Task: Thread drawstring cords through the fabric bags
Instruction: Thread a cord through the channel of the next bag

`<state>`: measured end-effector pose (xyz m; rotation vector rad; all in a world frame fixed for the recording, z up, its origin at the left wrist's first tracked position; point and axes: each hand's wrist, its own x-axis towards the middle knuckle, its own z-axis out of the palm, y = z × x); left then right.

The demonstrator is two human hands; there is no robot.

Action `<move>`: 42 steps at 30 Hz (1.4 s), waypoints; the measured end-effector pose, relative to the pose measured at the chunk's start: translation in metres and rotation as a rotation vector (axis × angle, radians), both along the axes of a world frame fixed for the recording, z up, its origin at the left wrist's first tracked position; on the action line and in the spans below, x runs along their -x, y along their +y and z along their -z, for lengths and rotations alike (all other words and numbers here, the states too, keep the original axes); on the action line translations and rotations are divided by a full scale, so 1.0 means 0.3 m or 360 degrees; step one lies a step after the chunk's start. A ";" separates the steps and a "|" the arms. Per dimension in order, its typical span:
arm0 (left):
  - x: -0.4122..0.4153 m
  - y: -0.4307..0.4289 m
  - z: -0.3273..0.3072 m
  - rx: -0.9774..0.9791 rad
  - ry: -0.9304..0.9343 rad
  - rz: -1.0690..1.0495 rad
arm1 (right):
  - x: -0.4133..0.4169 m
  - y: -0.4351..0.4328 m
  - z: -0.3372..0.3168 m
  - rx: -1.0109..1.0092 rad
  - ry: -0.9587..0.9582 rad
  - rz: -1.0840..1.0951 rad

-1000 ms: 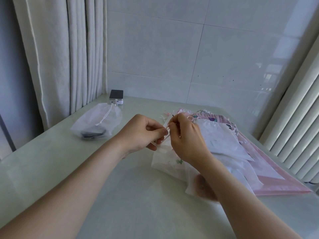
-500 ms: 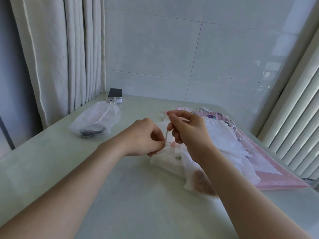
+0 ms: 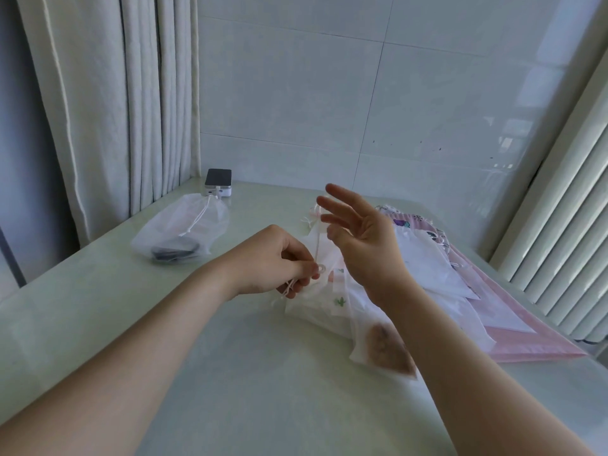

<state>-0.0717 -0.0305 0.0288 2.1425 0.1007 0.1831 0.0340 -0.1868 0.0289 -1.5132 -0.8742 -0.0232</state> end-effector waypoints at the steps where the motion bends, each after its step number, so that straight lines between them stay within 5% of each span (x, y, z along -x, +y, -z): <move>1: 0.000 0.003 0.001 0.0047 -0.0005 -0.0016 | -0.001 -0.001 0.000 0.0035 -0.0073 0.0018; 12: -0.011 0.025 0.003 0.0293 -0.0094 -0.0207 | 0.012 0.012 0.042 0.0632 -0.1152 0.0222; 34: -0.021 0.008 0.008 0.0503 0.0052 -0.0413 | 0.014 0.028 0.033 0.1086 -0.1488 0.0298; 39: -0.030 0.039 0.020 0.0470 -0.0086 -0.0531 | 0.023 0.037 0.045 0.1130 -0.1316 0.0351; 42: -0.029 0.049 0.026 0.0258 -0.0214 -0.0484 | 0.026 0.041 0.039 0.0956 -0.0892 0.0347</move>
